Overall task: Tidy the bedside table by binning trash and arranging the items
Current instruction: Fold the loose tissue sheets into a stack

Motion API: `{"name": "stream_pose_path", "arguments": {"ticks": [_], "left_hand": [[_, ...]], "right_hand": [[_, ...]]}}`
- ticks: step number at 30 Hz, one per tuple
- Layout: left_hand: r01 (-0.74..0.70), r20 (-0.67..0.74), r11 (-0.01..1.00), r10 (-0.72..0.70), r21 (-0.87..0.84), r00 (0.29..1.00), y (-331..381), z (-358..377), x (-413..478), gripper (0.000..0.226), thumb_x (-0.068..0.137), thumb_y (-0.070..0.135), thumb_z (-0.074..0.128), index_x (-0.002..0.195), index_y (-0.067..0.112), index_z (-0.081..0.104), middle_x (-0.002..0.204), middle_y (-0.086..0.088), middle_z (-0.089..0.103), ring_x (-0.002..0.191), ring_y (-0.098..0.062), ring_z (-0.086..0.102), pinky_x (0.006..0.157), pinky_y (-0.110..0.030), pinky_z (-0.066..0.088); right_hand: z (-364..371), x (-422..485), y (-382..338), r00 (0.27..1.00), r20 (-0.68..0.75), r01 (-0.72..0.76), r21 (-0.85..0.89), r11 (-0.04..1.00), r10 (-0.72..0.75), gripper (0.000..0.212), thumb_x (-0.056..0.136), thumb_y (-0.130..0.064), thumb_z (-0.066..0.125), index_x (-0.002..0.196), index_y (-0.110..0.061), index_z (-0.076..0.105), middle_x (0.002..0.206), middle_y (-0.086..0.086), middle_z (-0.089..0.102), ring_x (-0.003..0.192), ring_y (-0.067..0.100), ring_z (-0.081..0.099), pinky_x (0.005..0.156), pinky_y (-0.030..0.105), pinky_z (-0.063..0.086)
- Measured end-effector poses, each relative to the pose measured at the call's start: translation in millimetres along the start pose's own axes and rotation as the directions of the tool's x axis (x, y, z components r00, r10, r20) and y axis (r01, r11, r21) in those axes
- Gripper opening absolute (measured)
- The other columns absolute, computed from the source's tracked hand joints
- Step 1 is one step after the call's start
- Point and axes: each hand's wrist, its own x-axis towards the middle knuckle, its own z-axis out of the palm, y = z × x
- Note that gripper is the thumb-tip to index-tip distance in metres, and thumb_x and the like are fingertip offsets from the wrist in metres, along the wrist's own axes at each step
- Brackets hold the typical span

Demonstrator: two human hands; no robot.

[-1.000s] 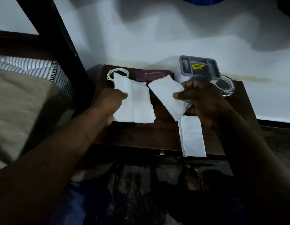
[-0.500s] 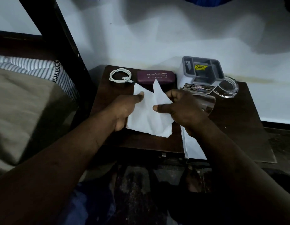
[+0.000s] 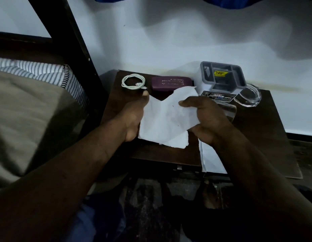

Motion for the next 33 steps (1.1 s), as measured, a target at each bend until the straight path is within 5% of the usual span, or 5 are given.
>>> {"name": "stream_pose_path", "arguments": {"ticks": [3,10,15,27,33], "left_hand": [[0.066,0.032,0.993,-0.063,-0.094,0.997,3,-2,-2,0.063,0.099,0.070,0.035,0.112,0.021,0.073,0.095,-0.002,0.080,0.077,-0.021,0.078,0.053,-0.034,0.061],[0.085,0.076,0.986,-0.075,-0.142,0.994,1,-4,-2,0.069,0.098,0.074,0.026,0.116,0.027,0.074,0.107,-0.005,0.079,0.086,-0.025,0.078,0.055,-0.039,0.061],[0.037,0.071,0.995,-0.031,-0.093,0.997,0,-3,1,0.055,0.100,0.067,0.039,0.115,0.027,0.074,0.109,-0.002,0.079,0.090,-0.022,0.078,0.068,-0.035,0.062],[0.034,0.045,0.998,-0.032,-0.046,0.998,1,-9,5,0.050,0.095,0.067,0.053,0.112,0.026,0.076,0.099,0.001,0.080,0.081,-0.020,0.078,0.058,-0.038,0.062],[0.027,0.081,0.997,-0.033,0.068,0.996,-3,-6,3,0.048,0.091,0.061,0.063,0.118,0.023,0.075,0.109,-0.001,0.079,0.100,-0.025,0.076,0.085,-0.043,0.061]], "right_hand": [[2,-4,-4,0.989,0.141,-0.080,0.208,0.975,0.051,0.033,0.092,-0.007,0.056,0.124,-0.004,0.065,0.127,0.019,0.068,0.113,0.035,0.064,0.101,0.047,0.051],[5,2,7,0.995,0.089,-0.071,0.373,0.925,0.041,0.025,0.093,-0.004,0.056,0.115,-0.009,0.067,0.130,0.014,0.073,0.112,0.035,0.068,0.108,0.055,0.051],[9,8,29,0.986,-0.085,-0.134,0.075,0.988,0.141,0.011,0.088,-0.005,0.070,0.087,-0.016,0.070,0.092,0.000,0.073,0.090,0.024,0.069,0.075,0.041,0.060],[3,20,45,0.960,-0.213,0.035,-0.554,0.832,-0.183,0.030,0.080,-0.015,0.081,0.106,-0.006,0.069,0.109,0.011,0.073,0.104,0.033,0.069,0.096,0.052,0.058],[1,21,38,0.969,-0.141,0.057,-0.671,0.739,-0.202,0.061,0.083,-0.020,0.080,0.138,-0.006,0.060,0.133,0.010,0.066,0.122,0.029,0.063,0.106,0.044,0.053]]}}
